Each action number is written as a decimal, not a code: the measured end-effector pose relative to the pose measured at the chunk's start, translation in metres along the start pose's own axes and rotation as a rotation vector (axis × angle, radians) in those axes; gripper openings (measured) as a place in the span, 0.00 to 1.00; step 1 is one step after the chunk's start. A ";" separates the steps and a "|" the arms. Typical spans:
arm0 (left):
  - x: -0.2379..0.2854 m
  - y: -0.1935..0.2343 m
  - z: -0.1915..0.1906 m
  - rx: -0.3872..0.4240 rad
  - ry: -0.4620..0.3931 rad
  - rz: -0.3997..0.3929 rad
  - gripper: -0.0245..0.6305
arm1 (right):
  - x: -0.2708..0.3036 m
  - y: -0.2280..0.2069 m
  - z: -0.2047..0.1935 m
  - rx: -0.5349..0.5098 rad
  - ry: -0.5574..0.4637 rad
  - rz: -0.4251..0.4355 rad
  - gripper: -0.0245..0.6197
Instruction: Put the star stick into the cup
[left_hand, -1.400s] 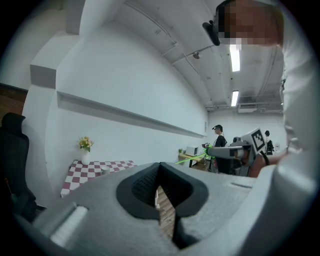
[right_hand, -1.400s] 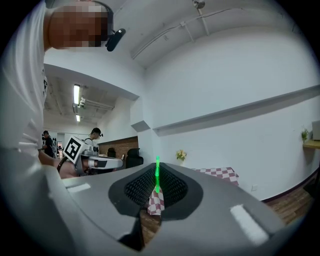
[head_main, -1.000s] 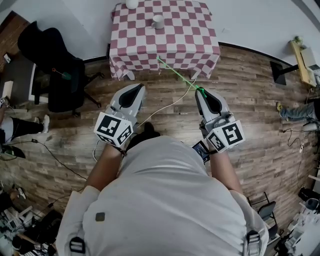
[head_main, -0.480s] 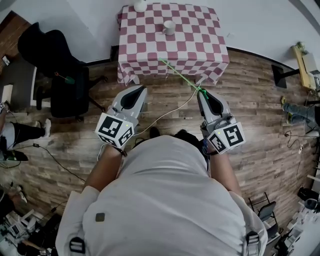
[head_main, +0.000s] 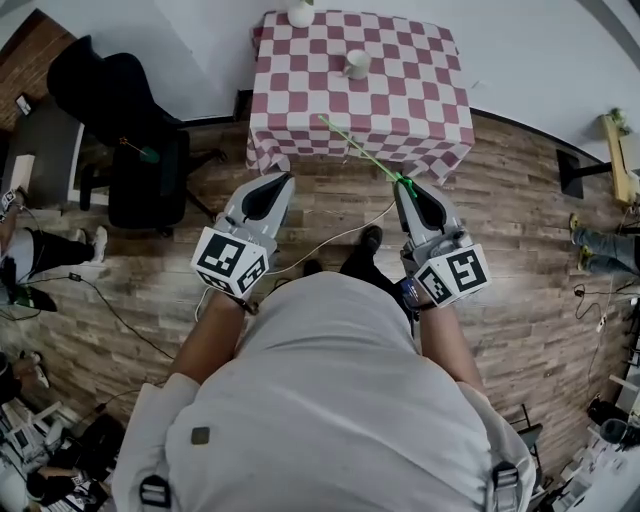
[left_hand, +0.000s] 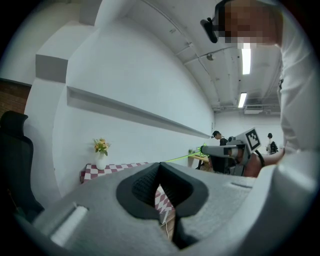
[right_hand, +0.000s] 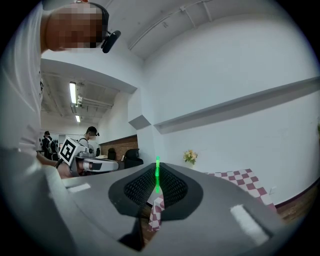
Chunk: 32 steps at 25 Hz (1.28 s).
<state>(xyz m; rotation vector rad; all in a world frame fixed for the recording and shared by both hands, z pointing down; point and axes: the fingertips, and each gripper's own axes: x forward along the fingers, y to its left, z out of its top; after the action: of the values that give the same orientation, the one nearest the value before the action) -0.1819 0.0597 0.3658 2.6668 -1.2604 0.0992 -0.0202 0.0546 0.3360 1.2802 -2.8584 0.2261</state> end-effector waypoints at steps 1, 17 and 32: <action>0.003 0.002 0.001 0.001 -0.001 0.009 0.04 | 0.004 -0.003 0.000 0.001 0.000 0.009 0.08; 0.117 0.017 0.020 -0.009 0.006 0.107 0.04 | 0.050 -0.124 0.016 0.021 0.010 0.109 0.08; 0.248 -0.020 0.036 0.007 0.015 0.094 0.04 | 0.039 -0.254 0.020 0.059 0.017 0.125 0.08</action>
<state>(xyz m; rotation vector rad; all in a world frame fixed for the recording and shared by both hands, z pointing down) -0.0097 -0.1231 0.3629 2.6074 -1.3832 0.1370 0.1438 -0.1440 0.3518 1.1032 -2.9405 0.3225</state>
